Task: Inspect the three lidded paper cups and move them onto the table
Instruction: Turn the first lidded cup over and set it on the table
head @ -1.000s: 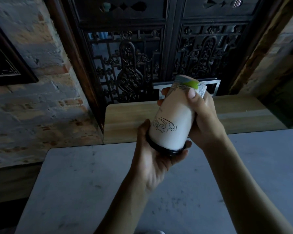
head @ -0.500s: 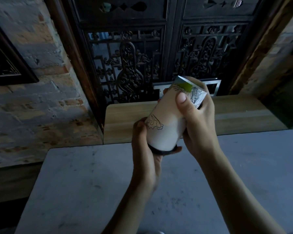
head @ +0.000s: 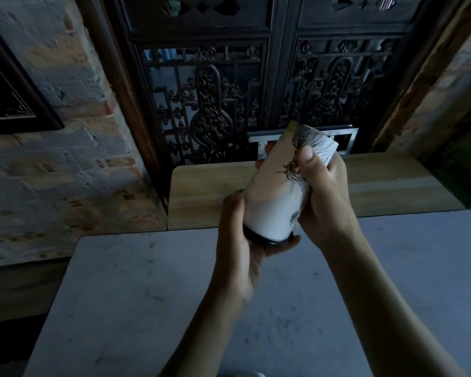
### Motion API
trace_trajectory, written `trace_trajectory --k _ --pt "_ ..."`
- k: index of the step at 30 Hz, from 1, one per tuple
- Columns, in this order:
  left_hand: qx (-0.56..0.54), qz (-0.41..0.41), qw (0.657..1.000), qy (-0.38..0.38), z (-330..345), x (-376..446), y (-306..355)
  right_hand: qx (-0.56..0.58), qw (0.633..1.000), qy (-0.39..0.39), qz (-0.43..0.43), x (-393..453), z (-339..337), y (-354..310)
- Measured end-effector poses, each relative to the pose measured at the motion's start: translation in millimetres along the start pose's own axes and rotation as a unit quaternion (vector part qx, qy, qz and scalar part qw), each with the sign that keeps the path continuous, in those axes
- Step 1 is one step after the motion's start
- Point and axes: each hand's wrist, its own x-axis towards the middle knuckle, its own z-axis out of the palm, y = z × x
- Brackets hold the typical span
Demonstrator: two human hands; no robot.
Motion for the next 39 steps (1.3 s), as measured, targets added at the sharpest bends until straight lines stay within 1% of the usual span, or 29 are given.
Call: trace_trajectory --k 3,4,5,8,11,13,15,18,21,23,25,26,27,29,31,34,36,37,39 --pt "0.049 0.127 0.99 0.022 -1.9 2.8 -8.4 -0.009 0.999 0.034 -0.014 1.1 -0.2 6.7" --pt "0.057 0.141 0.988 0.028 -3.7 3.7 -9.4 -0.013 0.999 0.039 -0.015 1.4 -0.1 8.4" --pt "0.053 0.134 0.989 0.03 -4.6 4.0 -8.7 -0.016 0.999 0.038 -0.015 1.9 0.0 9.6" --pt "0.042 0.038 0.998 0.016 -6.0 4.5 -0.7 -0.016 1.0 -0.002 0.0 3.7 -1.7 9.0" --pt "0.013 -0.065 0.997 -0.035 -10.8 3.4 6.2 -0.003 0.999 -0.048 0.018 4.2 -4.5 3.8" --pt "-0.035 -0.11 0.99 -0.077 -15.3 4.9 7.6 0.003 0.997 -0.073 0.026 4.8 -4.8 0.8" --pt "-0.059 -0.127 0.986 -0.095 -16.4 5.5 7.6 0.0 0.996 -0.086 0.028 4.5 -3.6 0.1" --pt "-0.028 -0.09 0.993 -0.07 -15.0 4.9 0.9 0.007 0.998 -0.061 0.029 3.5 -0.1 2.3" --pt "0.005 -0.001 1.0 -0.027 -9.7 4.6 -2.3 0.007 1.0 -0.022 0.019 3.8 0.6 6.9" --pt "0.019 0.06 0.998 -0.009 -9.3 6.2 -5.7 0.009 1.0 -0.003 0.017 3.5 2.5 8.4" --pt "0.033 0.084 0.996 0.005 -9.5 6.9 -5.2 0.013 1.0 0.006 0.014 2.6 4.2 8.1" --pt "0.033 0.073 0.997 0.006 -10.0 6.3 -4.6 0.013 1.0 0.003 0.014 2.5 3.9 7.9" --pt "0.03 0.046 0.998 0.005 -9.4 4.5 -1.4 0.01 1.0 -0.004 0.013 2.6 2.9 7.6" --pt "0.016 -0.032 0.999 -0.01 -8.8 1.3 5.7 0.002 1.0 -0.024 0.017 3.7 -0.4 6.3" --pt "-0.016 -0.097 0.994 -0.047 -11.7 0.5 11.1 0.009 0.999 -0.038 0.031 5.2 -2.9 3.2" --pt "-0.073 -0.157 0.98 -0.095 -16.3 3.2 15.2 0.019 0.998 -0.049 0.035 4.6 -3.6 -2.6" --pt "-0.086 -0.168 0.975 -0.116 -15.6 1.9 15.9 0.017 0.998 -0.054 0.031 2.5 -2.1 -5.1" --pt "-0.08 -0.157 0.977 -0.117 -15.3 1.1 14.1 0.018 0.998 -0.049 0.03 1.8 -1.1 -5.6" --pt "-0.038 -0.11 0.988 -0.098 -13.9 -0.7 9.7 0.021 0.999 -0.024 0.028 1.9 0.3 -4.3"
